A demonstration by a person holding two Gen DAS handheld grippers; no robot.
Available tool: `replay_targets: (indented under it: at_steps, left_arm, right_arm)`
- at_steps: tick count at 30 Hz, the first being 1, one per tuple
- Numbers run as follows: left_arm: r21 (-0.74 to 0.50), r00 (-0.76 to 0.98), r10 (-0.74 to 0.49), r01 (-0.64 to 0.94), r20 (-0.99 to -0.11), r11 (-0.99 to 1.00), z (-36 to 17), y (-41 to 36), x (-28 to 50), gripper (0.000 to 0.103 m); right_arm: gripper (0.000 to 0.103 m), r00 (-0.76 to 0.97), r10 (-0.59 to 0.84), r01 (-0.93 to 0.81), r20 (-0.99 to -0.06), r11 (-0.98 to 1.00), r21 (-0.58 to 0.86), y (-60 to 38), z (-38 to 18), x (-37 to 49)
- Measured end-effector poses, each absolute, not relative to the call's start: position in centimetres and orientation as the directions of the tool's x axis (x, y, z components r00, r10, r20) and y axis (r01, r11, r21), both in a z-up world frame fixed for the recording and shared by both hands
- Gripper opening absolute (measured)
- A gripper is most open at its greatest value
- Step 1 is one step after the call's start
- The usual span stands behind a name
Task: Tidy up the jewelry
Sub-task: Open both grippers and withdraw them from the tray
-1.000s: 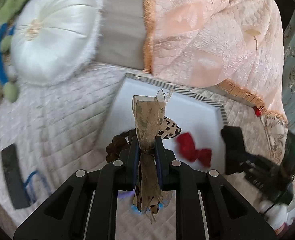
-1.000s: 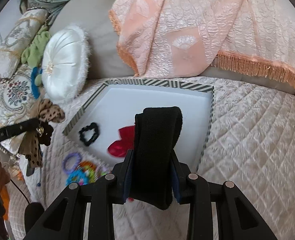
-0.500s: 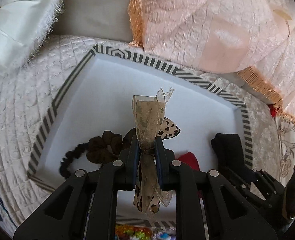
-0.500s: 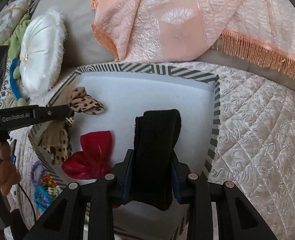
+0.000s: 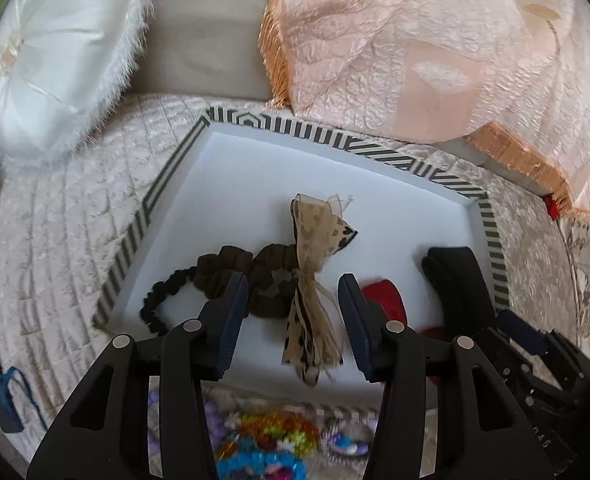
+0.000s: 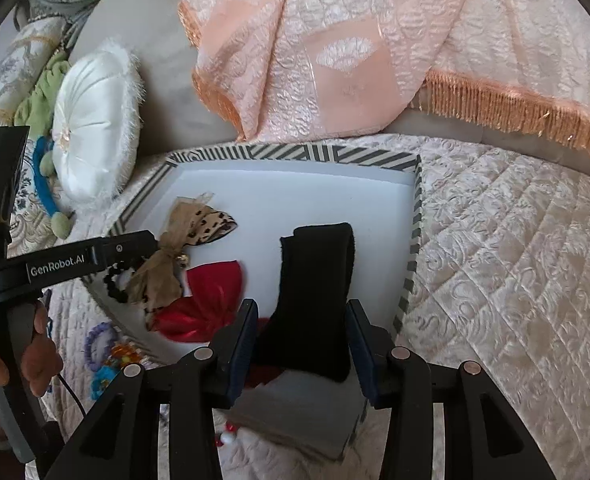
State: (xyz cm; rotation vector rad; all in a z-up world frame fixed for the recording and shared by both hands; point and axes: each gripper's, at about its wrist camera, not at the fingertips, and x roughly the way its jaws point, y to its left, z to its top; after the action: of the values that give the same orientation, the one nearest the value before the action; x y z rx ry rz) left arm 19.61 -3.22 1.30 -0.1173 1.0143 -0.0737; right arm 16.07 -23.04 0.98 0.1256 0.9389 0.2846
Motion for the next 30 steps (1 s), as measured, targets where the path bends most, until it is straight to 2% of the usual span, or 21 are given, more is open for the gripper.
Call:
replay_targets:
  at_steps: [15,30]
  left_arm:
    - [-0.028,0.647,-0.026,0.007,-0.762,1.0,4.7,-2.4,10.4,0.047]
    - [-0.029,0.66,0.005,-0.04,-0.751,0.999,4.5,-0.4,4.6,0.047]
  right_arm:
    - [0.043,0.582,0.327,-0.213,-0.744,0.945,0.248,-21.7,3.3,9.1]
    - [0.043,0.594,0.308,-0.203,-0.743,0.951,0.232,-21.9,3.9,5.1]
